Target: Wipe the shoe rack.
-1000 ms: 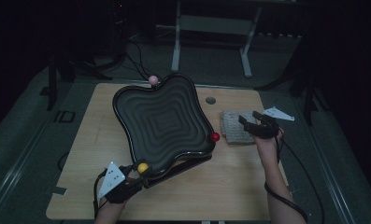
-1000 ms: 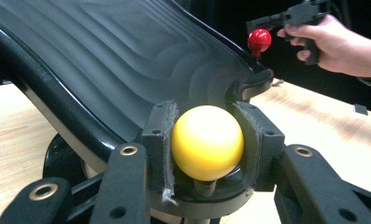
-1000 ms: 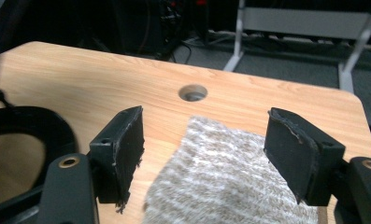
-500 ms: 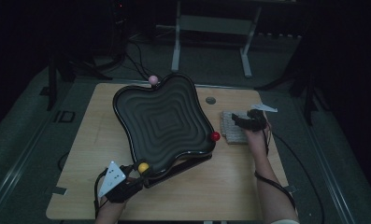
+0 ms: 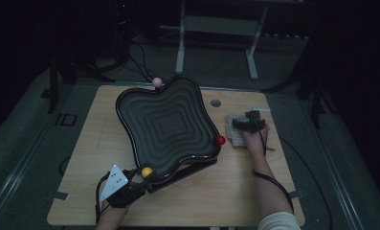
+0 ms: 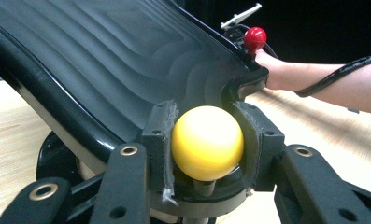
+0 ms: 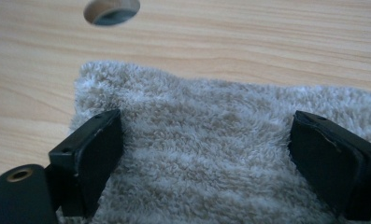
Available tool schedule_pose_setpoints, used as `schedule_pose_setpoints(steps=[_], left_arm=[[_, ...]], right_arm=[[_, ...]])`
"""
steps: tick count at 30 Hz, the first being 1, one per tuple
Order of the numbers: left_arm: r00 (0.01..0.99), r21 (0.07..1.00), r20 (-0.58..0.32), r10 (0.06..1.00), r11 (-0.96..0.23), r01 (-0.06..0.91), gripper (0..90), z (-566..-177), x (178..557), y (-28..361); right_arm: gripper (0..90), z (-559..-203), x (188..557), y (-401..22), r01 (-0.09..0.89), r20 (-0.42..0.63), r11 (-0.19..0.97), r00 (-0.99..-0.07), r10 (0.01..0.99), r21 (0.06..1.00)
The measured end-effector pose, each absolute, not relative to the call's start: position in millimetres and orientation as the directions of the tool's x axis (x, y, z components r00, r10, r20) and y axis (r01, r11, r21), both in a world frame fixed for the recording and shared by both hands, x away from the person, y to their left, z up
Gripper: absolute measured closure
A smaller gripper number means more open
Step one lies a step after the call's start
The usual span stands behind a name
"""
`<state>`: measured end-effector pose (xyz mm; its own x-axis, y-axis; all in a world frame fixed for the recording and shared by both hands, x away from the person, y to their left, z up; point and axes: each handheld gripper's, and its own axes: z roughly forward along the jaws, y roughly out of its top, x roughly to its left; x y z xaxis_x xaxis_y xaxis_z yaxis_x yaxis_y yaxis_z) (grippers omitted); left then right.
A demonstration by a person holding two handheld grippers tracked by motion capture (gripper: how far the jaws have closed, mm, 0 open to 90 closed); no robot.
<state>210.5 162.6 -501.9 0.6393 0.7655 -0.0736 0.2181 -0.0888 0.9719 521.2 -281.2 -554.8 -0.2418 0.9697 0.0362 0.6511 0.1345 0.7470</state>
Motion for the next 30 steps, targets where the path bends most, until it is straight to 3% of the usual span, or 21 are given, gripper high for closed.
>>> schedule_pose_setpoints(steps=[6, 12, 14, 15, 17, 20, 30], left_arm=[[0.643, 0.971, -0.069, 0.763, -0.095, 0.217, 59.7, -502, 211, 163], [0.647, 0.971, -0.068, 0.759, -0.099, 0.218, 59.7, -501, 211, 163], [0.647, 0.971, -0.068, 0.759, -0.099, 0.218, 59.7, -501, 211, 163], [0.649, 0.971, -0.066, 0.758, -0.101, 0.217, 59.8, -501, 211, 163], [0.651, 0.969, -0.066, 0.756, -0.106, 0.221, 59.7, -501, 212, 164], [0.653, 0.969, -0.063, 0.754, -0.112, 0.222, 59.7, -500, 212, 164], [0.658, 0.966, -0.052, 0.751, -0.129, 0.223, 59.8, -499, 213, 164]], right_arm=[[11.2, -555, 522, -279, 0.663, 0.016, 0.156, -0.246, 0.969, 0.732], [24.0, -554, 517, -278, 0.661, 0.015, 0.155, -0.244, 0.970, 0.734], [24.0, -554, 515, -278, 0.660, 0.020, 0.151, -0.244, 0.970, 0.735], [40.5, -552, 511, -281, 0.659, 0.034, 0.150, -0.259, 0.965, 0.737], [55.3, -550, 509, -284, 0.663, 0.056, 0.145, -0.273, 0.960, 0.735], [65.9, -545, 504, -290, 0.676, 0.102, 0.123, -0.282, 0.954, 0.727], [69.8, -515, 466, -289, 0.606, 0.117, 0.131, -0.351, 0.929, 0.785]])
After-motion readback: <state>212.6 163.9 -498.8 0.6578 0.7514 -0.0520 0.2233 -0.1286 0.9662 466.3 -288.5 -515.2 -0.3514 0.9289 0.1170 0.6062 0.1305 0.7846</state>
